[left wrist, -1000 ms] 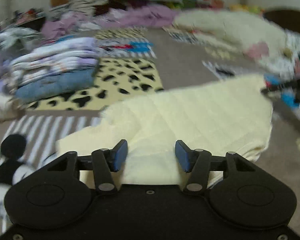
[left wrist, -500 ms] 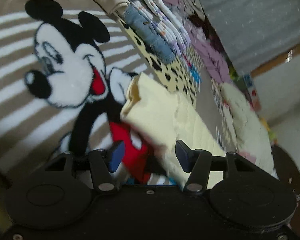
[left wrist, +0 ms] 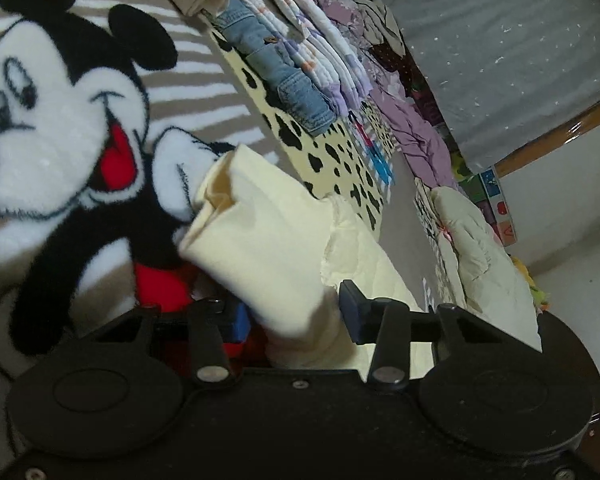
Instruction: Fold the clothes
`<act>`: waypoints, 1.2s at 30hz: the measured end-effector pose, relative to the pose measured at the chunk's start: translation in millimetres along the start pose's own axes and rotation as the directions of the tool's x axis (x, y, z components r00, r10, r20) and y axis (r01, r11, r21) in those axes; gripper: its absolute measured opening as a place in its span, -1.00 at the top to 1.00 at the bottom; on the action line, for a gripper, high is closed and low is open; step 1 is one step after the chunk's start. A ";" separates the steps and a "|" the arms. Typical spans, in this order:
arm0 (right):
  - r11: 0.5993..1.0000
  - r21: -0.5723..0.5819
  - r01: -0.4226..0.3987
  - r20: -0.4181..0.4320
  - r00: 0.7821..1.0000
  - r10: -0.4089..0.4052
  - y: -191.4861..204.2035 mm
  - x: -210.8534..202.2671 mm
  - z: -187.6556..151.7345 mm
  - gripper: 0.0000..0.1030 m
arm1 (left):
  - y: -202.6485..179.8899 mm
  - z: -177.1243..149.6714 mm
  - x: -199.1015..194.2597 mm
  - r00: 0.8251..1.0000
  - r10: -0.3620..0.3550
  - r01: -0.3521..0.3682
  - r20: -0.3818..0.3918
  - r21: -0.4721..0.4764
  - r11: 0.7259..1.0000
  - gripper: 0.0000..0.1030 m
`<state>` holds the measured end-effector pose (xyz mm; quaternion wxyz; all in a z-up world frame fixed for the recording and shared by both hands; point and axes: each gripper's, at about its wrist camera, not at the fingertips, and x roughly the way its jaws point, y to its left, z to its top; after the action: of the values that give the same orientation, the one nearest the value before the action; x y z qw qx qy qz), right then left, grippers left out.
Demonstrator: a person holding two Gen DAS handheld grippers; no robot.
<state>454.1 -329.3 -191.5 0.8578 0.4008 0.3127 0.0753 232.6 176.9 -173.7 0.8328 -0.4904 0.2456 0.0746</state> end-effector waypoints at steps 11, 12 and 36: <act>0.992 0.123 -0.026 0.035 0.999 0.022 -1.8 5.6 -12.5 0.56 | -0.4 4.2 -7.0 1.000 -0.007 0.006 -0.023 -0.014 1.000 0.64; 0.993 0.117 -0.023 0.043 0.999 0.018 0.8 3.7 -13.2 0.57 | -2.8 4.4 -10.7 1.000 -0.008 0.008 -0.023 -0.004 1.000 0.75; 0.933 0.355 0.061 0.064 0.994 -0.089 -103.7 -260.4 -103.1 -0.52 | 24.4 -46.4 -112.5 0.980 0.075 -0.069 -0.186 0.039 0.997 0.08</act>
<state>173.4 -431.3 -193.5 0.7860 0.5386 0.3019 -0.0307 110.3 162.8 -157.0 0.8106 -0.4726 0.3416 0.0542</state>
